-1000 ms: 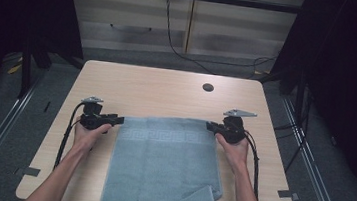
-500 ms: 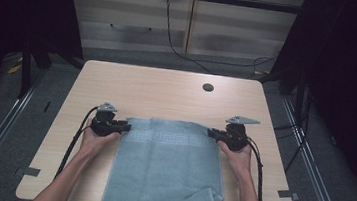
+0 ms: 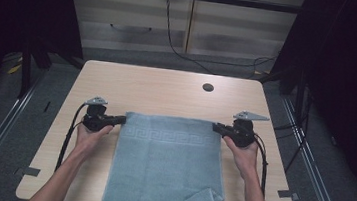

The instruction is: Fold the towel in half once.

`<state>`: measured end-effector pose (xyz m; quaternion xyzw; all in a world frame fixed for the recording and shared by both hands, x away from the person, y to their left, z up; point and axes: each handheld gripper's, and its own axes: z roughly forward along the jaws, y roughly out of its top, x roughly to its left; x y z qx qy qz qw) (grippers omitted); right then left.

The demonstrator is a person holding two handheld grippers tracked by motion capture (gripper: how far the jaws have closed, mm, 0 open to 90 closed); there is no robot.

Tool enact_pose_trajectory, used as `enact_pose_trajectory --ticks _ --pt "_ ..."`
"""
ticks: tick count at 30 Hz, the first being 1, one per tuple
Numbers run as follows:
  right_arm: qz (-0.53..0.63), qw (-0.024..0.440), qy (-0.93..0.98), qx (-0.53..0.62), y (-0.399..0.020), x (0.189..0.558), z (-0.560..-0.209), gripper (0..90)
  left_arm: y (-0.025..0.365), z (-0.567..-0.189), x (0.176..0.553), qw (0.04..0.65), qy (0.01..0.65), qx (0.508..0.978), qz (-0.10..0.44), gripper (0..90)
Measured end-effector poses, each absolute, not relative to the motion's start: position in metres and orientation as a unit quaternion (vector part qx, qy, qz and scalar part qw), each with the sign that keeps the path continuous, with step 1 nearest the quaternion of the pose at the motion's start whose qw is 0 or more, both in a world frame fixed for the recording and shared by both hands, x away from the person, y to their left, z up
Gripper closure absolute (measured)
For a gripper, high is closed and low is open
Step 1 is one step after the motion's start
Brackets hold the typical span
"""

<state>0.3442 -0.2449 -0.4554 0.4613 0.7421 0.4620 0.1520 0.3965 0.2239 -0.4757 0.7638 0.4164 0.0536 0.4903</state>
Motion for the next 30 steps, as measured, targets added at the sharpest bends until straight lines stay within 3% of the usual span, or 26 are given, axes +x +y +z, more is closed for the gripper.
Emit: enact_pose_trajectory --ticks 12,30 --pt "0.504 0.185 0.722 0.436 -0.247 0.355 -0.389 85.1 0.235 -0.401 0.405 0.557 0.39 0.73 0.073 88.8" --pt "0.534 0.241 0.691 0.424 -0.239 0.402 -0.273 85.7 0.245 -0.3 0.441 0.593 0.393 0.691 0.129 89.6"
